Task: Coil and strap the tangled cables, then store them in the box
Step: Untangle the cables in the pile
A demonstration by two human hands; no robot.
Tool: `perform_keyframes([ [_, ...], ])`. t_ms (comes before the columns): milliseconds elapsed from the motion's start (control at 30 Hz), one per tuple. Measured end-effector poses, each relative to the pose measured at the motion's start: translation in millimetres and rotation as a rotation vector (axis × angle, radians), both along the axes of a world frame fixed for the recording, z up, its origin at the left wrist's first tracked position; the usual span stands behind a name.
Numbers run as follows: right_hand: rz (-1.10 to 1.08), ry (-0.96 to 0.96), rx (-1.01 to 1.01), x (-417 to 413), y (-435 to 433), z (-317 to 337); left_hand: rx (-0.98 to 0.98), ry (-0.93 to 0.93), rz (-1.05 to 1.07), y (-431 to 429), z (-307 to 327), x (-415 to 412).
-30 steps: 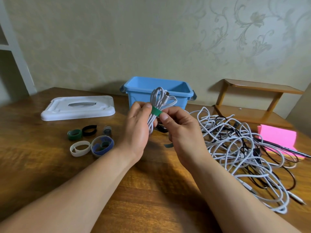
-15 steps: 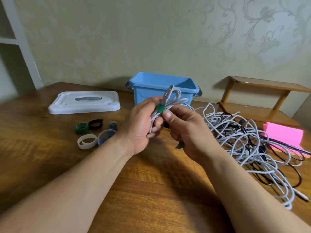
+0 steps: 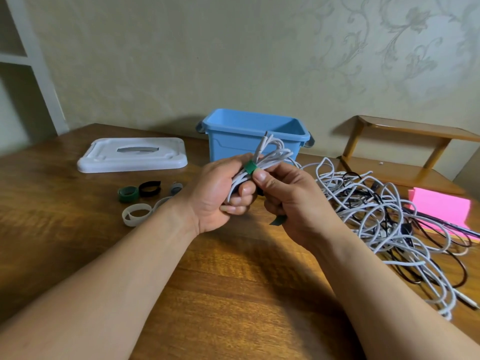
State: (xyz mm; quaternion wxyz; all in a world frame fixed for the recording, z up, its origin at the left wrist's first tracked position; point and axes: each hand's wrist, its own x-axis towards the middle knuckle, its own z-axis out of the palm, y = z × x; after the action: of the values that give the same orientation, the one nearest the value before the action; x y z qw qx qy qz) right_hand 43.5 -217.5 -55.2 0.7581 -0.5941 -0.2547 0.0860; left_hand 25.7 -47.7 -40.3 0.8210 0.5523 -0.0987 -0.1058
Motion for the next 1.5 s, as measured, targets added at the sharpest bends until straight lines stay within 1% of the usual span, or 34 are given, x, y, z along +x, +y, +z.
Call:
perform_keyframes([
  [167, -0.060, -0.031, -0.028, 0.9, 0.2, -0.8, 0.015, -0.003, -0.068, -0.7, 1.3, -0.5],
  [233, -0.085, -0.046, -0.050, -1.3, 0.1, 0.5, 0.090, -0.009, 0.001, -3.9, 0.1, 0.2],
  [300, -0.088, -0.044, -0.035, -4.2, 0.7, 1.9, 0.178, -0.041, 0.116, -8.5, -2.5, 2.6],
  [367, -0.111, -0.036, -0.013, -4.8, 1.3, 2.0, 0.216, -0.109, 0.232, -11.3, -5.4, 4.4],
  [433, -0.173, -0.027, -0.009, -2.8, 1.4, 1.1, 0.279, -0.209, 0.300, -11.8, -6.9, 3.2],
  [500, -0.220, 0.010, 0.019, 0.0, 1.2, -0.3, 0.458, -0.357, 0.317, -13.4, -8.9, 0.6],
  [567, -0.246, 0.061, 0.044, 1.6, 2.0, -1.2, 0.732, -0.545, 0.356, -15.1, -14.2, 0.2],
  [633, -0.279, 0.083, 0.030, 3.2, 3.6, -3.1, 0.982, -0.676, 0.456, -18.6, -17.6, 0.3],
  [667, -0.293, 0.089, 0.022, 3.6, 4.2, -4.0, 1.073, -0.706, 0.512, -20.3, -18.2, 0.0],
  [733, -0.312, 0.096, 0.023, 3.1, 5.1, -4.5, 1.197, -0.715, 0.574, -22.7, -17.5, -1.6],
  [833, -0.336, 0.098, 0.019, -1.3, 6.2, -0.8, 1.312, -0.741, 0.608, -24.9, -16.5, -2.8],
  [967, -0.356, 0.090, -0.026, -2.9, 6.3, -0.5, 1.338, -0.781, 0.671, -25.9, -15.2, 0.6],
  [1067, -0.341, 0.112, -0.042, -1.0, 4.7, -0.5, 1.334, -0.793, 0.656, -23.8, -15.3, 2.7],
  [1267, -0.241, 0.105, -0.096, 3.4, -3.0, 0.7, 1.277, -0.711, 0.619, -17.7, -18.0, 8.1],
  [1400, -0.219, 0.113, -0.084, 6.4, -4.4, 1.8, 1.194, -0.627, 0.586, -13.0, -15.4, 8.7],
  [1500, -0.212, 0.108, -0.061, 6.9, -3.1, 0.7, 1.030, -0.556, 0.541, -13.2, -12.8, 5.1],
])
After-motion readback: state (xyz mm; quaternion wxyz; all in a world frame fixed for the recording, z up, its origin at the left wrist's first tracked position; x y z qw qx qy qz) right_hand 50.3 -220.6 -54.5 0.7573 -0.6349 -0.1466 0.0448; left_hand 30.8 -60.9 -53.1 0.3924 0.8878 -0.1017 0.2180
